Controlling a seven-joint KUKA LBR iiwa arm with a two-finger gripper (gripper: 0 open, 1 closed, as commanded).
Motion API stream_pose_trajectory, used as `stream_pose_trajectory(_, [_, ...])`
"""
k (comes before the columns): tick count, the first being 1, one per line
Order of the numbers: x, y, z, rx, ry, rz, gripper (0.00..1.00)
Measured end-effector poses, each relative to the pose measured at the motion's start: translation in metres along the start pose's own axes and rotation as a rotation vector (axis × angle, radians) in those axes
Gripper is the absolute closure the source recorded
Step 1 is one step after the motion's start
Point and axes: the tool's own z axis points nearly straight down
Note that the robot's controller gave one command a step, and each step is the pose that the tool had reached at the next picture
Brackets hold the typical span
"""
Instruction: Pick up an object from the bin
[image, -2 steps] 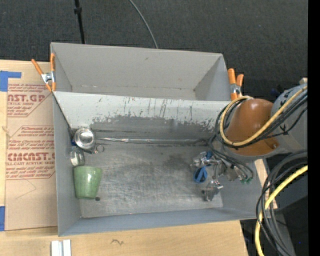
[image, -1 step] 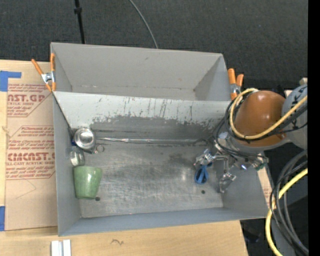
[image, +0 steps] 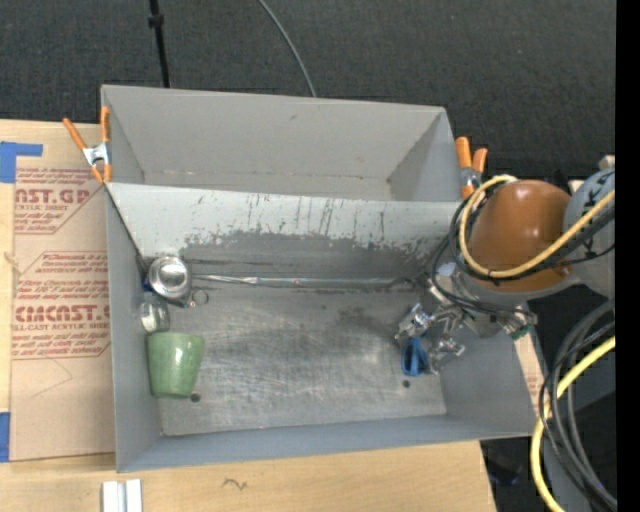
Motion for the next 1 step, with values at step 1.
stream_pose_trajectory(1, [-0.0025,0.0100,-0.1879,0.008,-0.002,-0.125,1.00])
